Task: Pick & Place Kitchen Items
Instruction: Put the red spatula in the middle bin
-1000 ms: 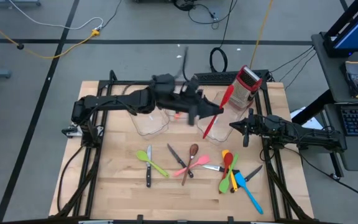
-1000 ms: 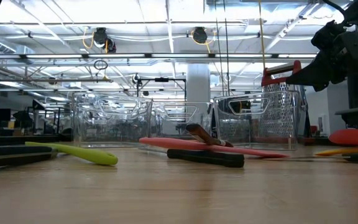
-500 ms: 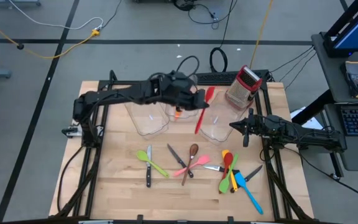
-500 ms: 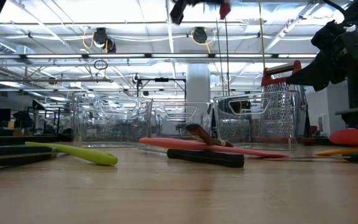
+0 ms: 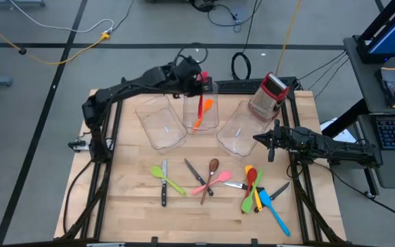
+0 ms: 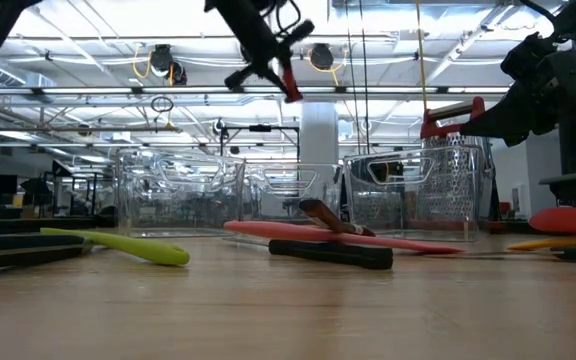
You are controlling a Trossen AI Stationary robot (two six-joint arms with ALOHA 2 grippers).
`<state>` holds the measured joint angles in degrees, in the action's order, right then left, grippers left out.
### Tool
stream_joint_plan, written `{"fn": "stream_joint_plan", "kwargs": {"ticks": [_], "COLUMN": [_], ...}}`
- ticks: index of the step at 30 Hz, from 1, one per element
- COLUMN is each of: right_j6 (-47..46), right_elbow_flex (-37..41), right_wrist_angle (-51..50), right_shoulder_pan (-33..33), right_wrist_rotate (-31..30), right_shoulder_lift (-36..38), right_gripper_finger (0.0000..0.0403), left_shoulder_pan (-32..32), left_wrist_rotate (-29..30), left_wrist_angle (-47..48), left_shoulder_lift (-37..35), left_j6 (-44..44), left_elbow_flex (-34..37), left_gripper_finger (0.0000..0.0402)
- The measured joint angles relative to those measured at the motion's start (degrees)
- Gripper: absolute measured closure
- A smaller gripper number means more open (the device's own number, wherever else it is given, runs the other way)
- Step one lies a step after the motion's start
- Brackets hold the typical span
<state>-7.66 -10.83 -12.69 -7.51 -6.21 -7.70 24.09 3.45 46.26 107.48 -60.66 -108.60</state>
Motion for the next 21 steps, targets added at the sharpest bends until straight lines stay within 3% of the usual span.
{"fn": "stream_joint_plan", "kwargs": {"ticks": [14, 21], "right_j6": [-0.50, -0.62], "right_elbow_flex": [0.00, 0.00], "right_wrist_angle": [0.04, 0.00], "right_shoulder_pan": [-0.02, -0.02], "right_wrist_rotate": [-2.98, -2.99], "right_shoulder_lift": [-0.42, -0.42], "right_gripper_finger": [0.0399, 0.0399], "left_shoulder_pan": [2.47, 2.76], "left_wrist_rotate": [2.22, 3.10], "left_wrist_angle": [0.00, -0.07], "left_shoulder_lift": [14.30, 17.18], "left_j6": [4.24, 6.96], "left_elbow_flex": [0.13, 0.13], "left_gripper_finger": [0.0384, 0.0386]}}
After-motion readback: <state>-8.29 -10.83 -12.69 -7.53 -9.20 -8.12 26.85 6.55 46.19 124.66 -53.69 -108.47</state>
